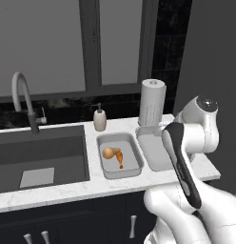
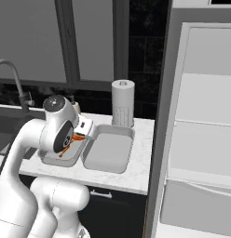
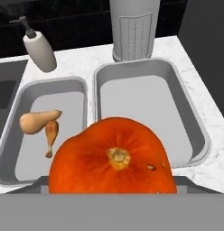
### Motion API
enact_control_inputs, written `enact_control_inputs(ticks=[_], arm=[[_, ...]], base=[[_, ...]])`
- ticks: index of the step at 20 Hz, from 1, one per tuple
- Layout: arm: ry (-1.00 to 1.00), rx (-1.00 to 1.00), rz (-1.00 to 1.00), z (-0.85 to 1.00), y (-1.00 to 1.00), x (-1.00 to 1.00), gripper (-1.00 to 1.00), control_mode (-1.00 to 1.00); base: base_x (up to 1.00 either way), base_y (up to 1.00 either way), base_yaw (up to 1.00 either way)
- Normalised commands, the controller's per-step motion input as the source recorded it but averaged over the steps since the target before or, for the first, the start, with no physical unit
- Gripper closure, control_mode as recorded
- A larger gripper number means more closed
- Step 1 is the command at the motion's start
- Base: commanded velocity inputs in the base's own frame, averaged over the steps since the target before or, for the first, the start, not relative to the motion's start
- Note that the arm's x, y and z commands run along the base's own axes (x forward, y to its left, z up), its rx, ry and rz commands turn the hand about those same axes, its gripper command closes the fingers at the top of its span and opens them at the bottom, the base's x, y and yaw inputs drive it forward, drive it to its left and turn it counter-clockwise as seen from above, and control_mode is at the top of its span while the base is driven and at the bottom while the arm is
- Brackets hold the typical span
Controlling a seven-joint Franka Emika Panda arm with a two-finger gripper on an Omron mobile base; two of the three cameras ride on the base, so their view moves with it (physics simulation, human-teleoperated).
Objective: Place one squash and one chicken drumstick in each tupperware on the nearby counter, to pack two identical lunches.
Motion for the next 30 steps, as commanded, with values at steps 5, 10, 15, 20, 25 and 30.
enact_control_inputs(ticks=[5, 10, 15, 20, 25, 30], arm=[[0.11, 0.0, 0.0, -0.54, -0.17, 0.67, 1.0, -1.0], [0.13, 0.0, 0.0, -0.4, -0.23, 0.54, 1.0, -1.0], [0.08, 0.0, 0.0, -0.26, -0.23, 0.55, 1.0, -1.0], [0.03, 0.0, 0.0, -0.23, -0.12, 0.58, 1.0, -1.0], [0.02, 0.0, 0.0, -0.43, -0.03, 0.48, 1.0, -1.0], [0.05, 0.0, 0.0, -0.44, -0.05, 0.43, 1.0, -1.0]], base=[[0.0, 0.0, 0.0], [0.0, 0.0, 0.0], [0.0, 0.0, 0.0], [0.0, 0.0, 0.0], [0.0, 0.0, 0.0], [0.0, 0.0, 0.0]])
